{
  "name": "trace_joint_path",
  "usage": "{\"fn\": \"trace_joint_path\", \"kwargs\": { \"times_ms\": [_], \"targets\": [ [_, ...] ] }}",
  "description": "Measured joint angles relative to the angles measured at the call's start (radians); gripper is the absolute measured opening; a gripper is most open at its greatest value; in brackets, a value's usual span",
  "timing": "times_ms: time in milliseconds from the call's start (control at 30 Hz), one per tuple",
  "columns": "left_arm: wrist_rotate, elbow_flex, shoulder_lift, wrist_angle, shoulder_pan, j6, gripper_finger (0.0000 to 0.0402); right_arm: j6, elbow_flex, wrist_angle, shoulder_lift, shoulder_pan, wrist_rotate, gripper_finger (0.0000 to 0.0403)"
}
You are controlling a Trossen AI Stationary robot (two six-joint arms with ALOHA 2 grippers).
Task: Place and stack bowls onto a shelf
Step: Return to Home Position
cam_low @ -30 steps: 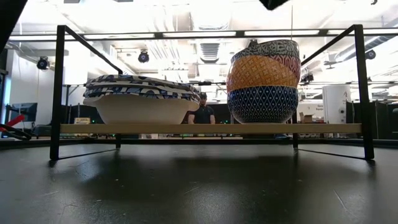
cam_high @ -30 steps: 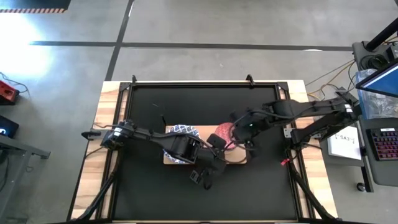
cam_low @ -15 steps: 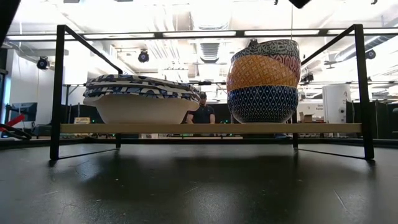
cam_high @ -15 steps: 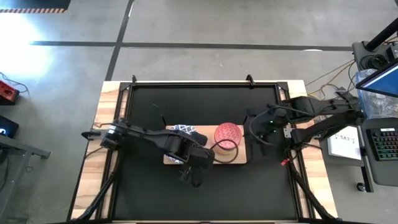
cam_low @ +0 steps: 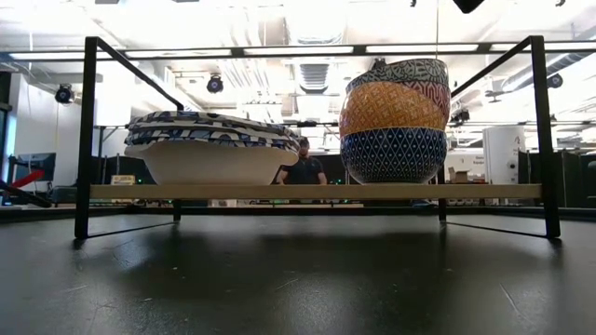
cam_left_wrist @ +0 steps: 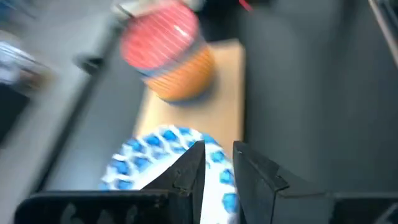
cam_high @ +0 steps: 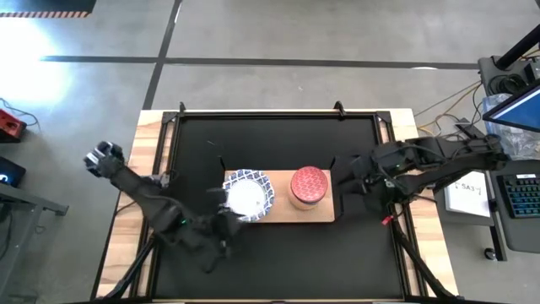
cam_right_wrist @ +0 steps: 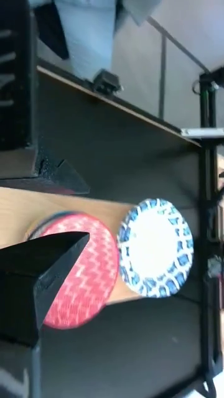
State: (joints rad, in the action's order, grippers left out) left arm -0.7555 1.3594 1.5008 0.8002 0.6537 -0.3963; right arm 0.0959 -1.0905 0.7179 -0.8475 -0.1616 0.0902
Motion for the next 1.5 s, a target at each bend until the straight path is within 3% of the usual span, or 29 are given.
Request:
{"fn": "trace_joint_path", "kwargs": {
  "times_ms": [167,333,500,733,1067,1500],
  "targets": [
    [-0.394,-0.199,-0.112,-0.180,0.109,-0.093,0.0056,0.001,0.078,-0.064,0.072,0.000,-0.074,0.0096],
    [-0.595,-0.322,-0.204,-0.191,0.204,-0.275,0.0037,0.014,0.167,-0.129,0.147,0.000,-0.091,0.0097],
    [-0.625,-0.402,-0.255,-0.197,0.250,-0.382,0.0036,0.012,0.248,-0.141,0.221,0.000,-0.093,0.0091],
    [-0.680,-0.460,-0.251,-0.205,0.251,-0.488,0.0036,-0.010,0.430,-0.296,0.354,0.000,-0.094,0.0082],
    [-0.739,-0.448,-0.199,-0.223,0.251,-0.486,0.0036,-0.010,0.695,-0.499,0.547,0.000,-0.154,0.0068],
    [-0.727,-0.438,-0.189,-0.241,0.251,-0.507,0.0036,-0.028,0.904,-0.617,0.700,0.000,-0.260,0.0070]
  ]
}}
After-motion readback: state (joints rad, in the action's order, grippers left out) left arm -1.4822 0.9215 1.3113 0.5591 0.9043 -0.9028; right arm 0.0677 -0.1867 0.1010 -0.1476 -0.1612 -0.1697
